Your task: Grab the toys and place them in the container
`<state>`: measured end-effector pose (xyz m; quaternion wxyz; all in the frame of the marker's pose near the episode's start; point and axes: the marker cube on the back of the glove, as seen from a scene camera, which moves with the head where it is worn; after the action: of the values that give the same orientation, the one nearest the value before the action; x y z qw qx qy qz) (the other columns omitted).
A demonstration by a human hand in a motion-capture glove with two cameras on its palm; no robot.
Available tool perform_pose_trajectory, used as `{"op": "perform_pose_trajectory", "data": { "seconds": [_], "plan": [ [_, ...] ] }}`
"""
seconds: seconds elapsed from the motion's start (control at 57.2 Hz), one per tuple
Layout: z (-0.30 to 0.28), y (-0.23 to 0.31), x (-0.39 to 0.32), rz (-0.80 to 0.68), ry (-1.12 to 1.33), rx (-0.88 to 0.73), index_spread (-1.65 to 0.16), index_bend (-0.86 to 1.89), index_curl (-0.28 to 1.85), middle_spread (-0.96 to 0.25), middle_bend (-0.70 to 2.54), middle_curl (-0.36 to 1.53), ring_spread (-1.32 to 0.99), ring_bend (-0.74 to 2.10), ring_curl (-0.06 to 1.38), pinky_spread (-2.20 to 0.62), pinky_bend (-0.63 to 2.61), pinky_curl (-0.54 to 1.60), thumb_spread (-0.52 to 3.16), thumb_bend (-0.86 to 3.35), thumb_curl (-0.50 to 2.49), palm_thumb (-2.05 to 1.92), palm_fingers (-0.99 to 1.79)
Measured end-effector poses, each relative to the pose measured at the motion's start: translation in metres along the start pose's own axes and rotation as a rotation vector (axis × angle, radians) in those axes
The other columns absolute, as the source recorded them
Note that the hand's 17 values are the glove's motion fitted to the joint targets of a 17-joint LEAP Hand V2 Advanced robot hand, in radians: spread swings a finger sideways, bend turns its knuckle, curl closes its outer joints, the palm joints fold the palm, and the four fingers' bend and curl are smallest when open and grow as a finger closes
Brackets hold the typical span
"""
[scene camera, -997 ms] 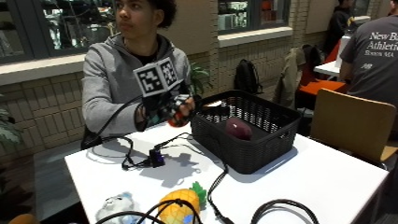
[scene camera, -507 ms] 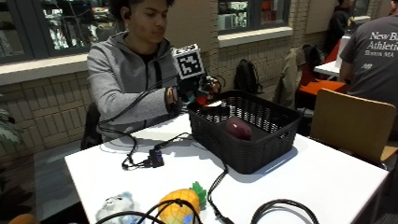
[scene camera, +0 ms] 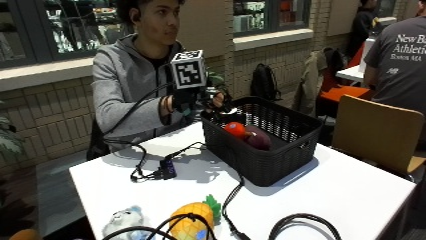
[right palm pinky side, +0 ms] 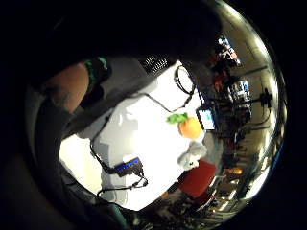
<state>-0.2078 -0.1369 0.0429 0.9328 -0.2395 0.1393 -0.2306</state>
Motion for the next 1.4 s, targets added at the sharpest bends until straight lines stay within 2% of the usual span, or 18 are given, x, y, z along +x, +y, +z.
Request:
{"op": "perform_pose_trajectory", "data": {
  "seconds": [0.157, 0.315, 0.437, 0.56, 0.7, 0.875, 0.997, 1.049, 1.119, 1.137, 1.154, 1.242, 1.399],
  "plan": [
    [0.005, 0.049, 0.068, 0.167, 0.080, -0.001, -0.34, 0.24, 0.62, -0.10, 0.26, 0.81, -0.19, 0.71, 0.48, -0.05, 1.11, 0.41, 1.36, -0.01, 0.42, 0.16, 0.15],
    [0.013, 0.113, 0.179, 0.571, 0.030, -0.092, -0.34, 0.21, 0.60, -0.07, 0.27, 0.77, -0.19, 0.71, 0.47, -0.05, 1.05, 0.39, 1.37, -0.01, 0.39, 0.17, 0.22],
    [0.033, 0.169, 0.251, 0.819, 0.051, -0.118, -0.33, 0.13, 0.56, -0.06, 0.27, 0.74, -0.19, 0.71, 0.47, -0.05, 1.06, 0.38, 1.38, -0.01, 0.37, 0.18, 0.17],
    [0.051, 0.209, 0.293, 1.017, -0.075, -0.141, -0.32, 0.14, 0.51, -0.04, 0.24, 0.71, -0.18, 0.70, 0.46, -0.05, 1.10, 0.39, 1.37, -0.01, 0.36, 0.19, 0.11],
    [0.072, 0.211, 0.305, 1.044, -0.162, -0.173, -0.31, 0.09, 0.45, 0.00, 0.17, 0.66, -0.14, 0.65, 0.45, -0.03, 1.19, 0.40, 1.32, -0.02, 0.34, 0.17, -0.06],
    [0.092, 0.187, 0.310, 1.071, -0.127, -0.238, -0.29, 0.03, 0.31, 0.04, 0.07, 0.52, -0.08, 0.54, 0.40, 0.00, 1.35, 0.43, 1.25, -0.02, 0.33, 0.12, -0.30],
    [0.105, 0.177, 0.314, 1.123, -0.121, -0.287, -0.29, 0.05, 0.25, 0.06, 0.06, 0.42, -0.05, 0.49, 0.38, 0.01, 1.36, 0.42, 1.35, 0.08, 0.36, 0.29, -0.33],
    [0.110, 0.174, 0.314, 1.142, -0.102, -0.259, -0.29, 0.04, 0.23, 0.06, 0.04, 0.38, -0.03, 0.54, 0.39, 0.01, 1.40, 0.43, 1.40, 0.12, 0.38, 0.37, -0.28],
    [0.113, 0.173, 0.315, 1.147, -0.052, -0.205, -0.30, 0.06, 0.20, 0.07, 0.04, 0.33, -0.04, 0.74, 0.44, -0.07, 1.48, 0.43, 1.47, 0.17, 0.39, 0.44, -0.08],
    [0.113, 0.172, 0.314, 1.143, -0.037, -0.195, -0.30, 0.07, 0.20, 0.07, 0.06, 0.32, -0.03, 0.73, 0.43, -0.07, 1.48, 0.43, 1.48, 0.17, 0.39, 0.44, -0.12],
    [0.114, 0.172, 0.314, 1.137, -0.021, -0.187, -0.31, 0.11, 0.20, 0.06, 0.04, 0.31, -0.06, 0.89, 0.48, -0.13, 1.52, 0.44, 1.52, 0.20, 0.40, 0.47, 0.12],
    [0.114, 0.170, 0.313, 1.106, 0.059, -0.165, -0.31, 0.20, 0.22, 0.04, 0.12, 0.28, -0.13, 1.08, 0.49, -0.23, 1.50, 0.41, 1.62, 0.27, 0.42, 0.55, 0.40],
    [0.108, 0.171, 0.314, 1.079, 0.122, -0.072, -0.31, 0.22, 0.28, -0.03, 0.21, 0.31, -0.22, 1.16, 0.53, -0.30, 1.44, 0.41, 1.55, 0.36, 0.50, 0.71, 0.66]
  ]
}}
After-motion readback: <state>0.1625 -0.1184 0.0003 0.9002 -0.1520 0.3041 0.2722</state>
